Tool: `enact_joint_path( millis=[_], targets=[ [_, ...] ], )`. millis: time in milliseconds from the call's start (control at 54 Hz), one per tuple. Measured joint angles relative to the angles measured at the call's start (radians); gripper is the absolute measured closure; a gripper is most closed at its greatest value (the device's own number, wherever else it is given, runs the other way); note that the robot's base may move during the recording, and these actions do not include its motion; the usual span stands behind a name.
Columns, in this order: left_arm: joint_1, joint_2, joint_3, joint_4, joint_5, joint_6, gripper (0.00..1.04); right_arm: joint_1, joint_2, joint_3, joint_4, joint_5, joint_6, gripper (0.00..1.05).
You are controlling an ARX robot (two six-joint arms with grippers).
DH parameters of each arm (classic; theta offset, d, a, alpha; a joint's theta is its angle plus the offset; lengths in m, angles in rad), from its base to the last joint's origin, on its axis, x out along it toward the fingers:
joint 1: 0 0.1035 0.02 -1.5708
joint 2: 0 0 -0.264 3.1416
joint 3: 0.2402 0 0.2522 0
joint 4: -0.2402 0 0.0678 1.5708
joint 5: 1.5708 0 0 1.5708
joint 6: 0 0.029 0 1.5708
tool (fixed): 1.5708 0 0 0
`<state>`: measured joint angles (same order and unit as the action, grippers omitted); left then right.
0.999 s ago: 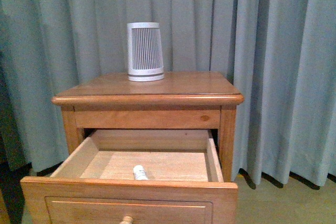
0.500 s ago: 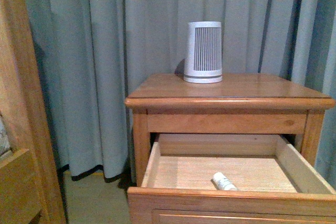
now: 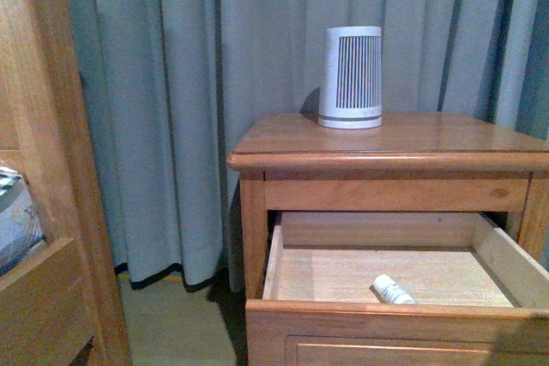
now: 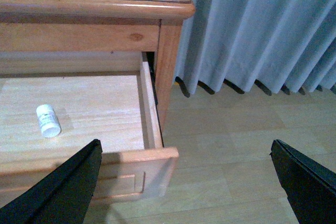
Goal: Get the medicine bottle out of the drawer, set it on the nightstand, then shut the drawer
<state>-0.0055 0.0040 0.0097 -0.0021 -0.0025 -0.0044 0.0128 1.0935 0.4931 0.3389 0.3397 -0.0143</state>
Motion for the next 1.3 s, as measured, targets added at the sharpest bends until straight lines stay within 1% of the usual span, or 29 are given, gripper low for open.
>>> enact_joint_path(
  millis=[167, 278, 352, 555, 907, 1092, 1295],
  targets=[
    [0.0, 0.0, 0.0, 0.0, 0.0, 0.0, 0.07, 0.04, 0.309, 0.271, -0.093, -0.05, 0.037, 0.07],
    [0.0, 0.0, 0.0, 0.0, 0.0, 0.0, 0.07, 0.073, 0.498, 0.433, -0.166, -0.053, 0.061, 0.07],
    [0.0, 0.0, 0.0, 0.0, 0.0, 0.0, 0.07, 0.092, 0.617, 0.541, -0.224, -0.073, 0.082, 0.07],
    [0.0, 0.0, 0.0, 0.0, 0.0, 0.0, 0.07, 0.138, 0.862, 0.776, -0.352, -0.077, 0.135, 0.07],
    [0.0, 0.0, 0.0, 0.0, 0.0, 0.0, 0.07, 0.189, 1.165, 1.036, -0.412, -0.063, 0.166, 0.07],
    [0.0, 0.0, 0.0, 0.0, 0.0, 0.0, 0.07, 0.211, 1.244, 1.108, -0.41, -0.075, 0.18, 0.07],
    [0.0, 0.0, 0.0, 0.0, 0.0, 0.0, 0.07, 0.22, 1.31, 1.161, -0.412, -0.066, 0.18, 0.07]
  ],
)
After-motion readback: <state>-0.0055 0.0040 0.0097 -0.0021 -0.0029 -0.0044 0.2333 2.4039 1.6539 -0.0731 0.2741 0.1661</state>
